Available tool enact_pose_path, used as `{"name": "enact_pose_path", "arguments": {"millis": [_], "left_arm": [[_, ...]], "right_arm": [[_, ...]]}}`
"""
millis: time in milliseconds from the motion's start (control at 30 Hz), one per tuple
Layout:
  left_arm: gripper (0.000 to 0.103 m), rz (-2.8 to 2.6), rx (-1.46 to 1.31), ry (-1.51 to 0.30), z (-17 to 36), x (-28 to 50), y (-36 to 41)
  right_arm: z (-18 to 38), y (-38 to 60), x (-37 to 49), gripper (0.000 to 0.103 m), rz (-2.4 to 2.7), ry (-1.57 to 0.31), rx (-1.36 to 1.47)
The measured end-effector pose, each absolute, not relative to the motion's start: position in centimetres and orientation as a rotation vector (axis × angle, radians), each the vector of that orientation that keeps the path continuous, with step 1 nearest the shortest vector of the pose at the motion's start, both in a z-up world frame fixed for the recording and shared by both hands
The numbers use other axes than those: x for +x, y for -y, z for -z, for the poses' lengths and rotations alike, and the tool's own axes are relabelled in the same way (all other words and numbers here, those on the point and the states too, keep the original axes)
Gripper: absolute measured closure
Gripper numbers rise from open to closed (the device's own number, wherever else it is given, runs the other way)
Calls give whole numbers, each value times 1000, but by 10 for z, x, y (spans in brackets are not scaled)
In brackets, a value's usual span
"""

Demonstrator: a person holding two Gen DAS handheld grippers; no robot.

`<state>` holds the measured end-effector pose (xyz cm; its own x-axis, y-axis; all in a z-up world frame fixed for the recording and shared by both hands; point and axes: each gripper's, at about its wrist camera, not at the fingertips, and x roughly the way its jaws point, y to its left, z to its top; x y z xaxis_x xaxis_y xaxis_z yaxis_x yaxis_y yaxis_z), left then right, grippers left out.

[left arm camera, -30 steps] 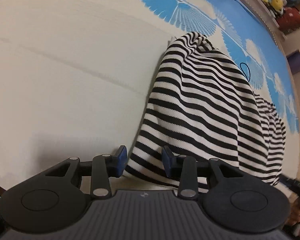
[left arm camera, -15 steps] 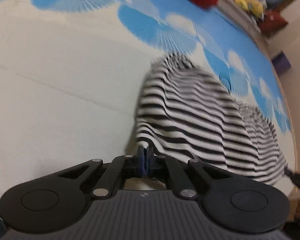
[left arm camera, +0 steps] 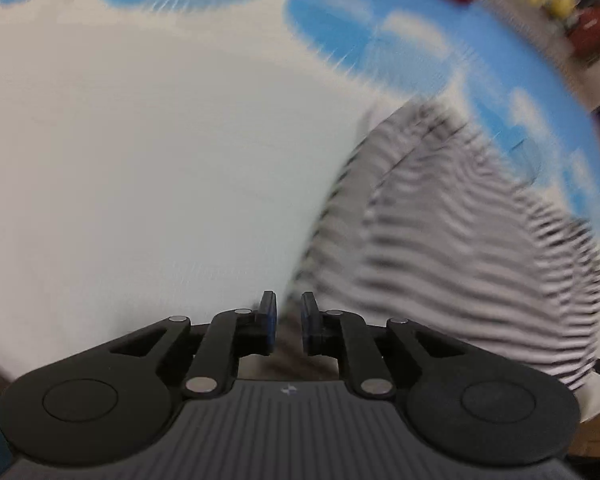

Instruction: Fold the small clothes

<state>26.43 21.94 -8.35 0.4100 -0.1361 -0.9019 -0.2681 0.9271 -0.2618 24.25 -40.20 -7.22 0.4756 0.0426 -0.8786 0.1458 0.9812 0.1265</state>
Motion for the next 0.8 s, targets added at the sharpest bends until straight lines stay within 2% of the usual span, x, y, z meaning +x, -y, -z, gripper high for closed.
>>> {"name": "enact_pose_path", "arguments": {"millis": [33,133,367,467,533,567,633,733,800], "left_arm": [[91,-45,-406,-1114,77,266,-215],[91,83,-402,-1059,67,273,-195],[91,193,-366,-1106,73,299,-140],[91,189,-396,-1086,78,307,-127],[84,149,-417,-1092,83,316,-119],[77,118,-417,-1114,92,322,-113],[77,35,-422,-1186,108,332,-110],[77,-32,-492,-1192,112,336,-115],[77,-38,-500,-1146,104,335,-114]], "right_arm": [[65,402,242,77,41,-1018,212],[56,398,245,77,-92,-951,290],[70,363,261,73,-195,-1044,230],[68,349,266,70,-196,-1029,200],[69,347,270,68,-199,-1019,219],[69,347,273,67,-196,-1023,222],[76,346,280,56,-153,-1060,198],[90,350,288,55,-29,-1147,164],[88,355,291,55,22,-1131,197]]}}
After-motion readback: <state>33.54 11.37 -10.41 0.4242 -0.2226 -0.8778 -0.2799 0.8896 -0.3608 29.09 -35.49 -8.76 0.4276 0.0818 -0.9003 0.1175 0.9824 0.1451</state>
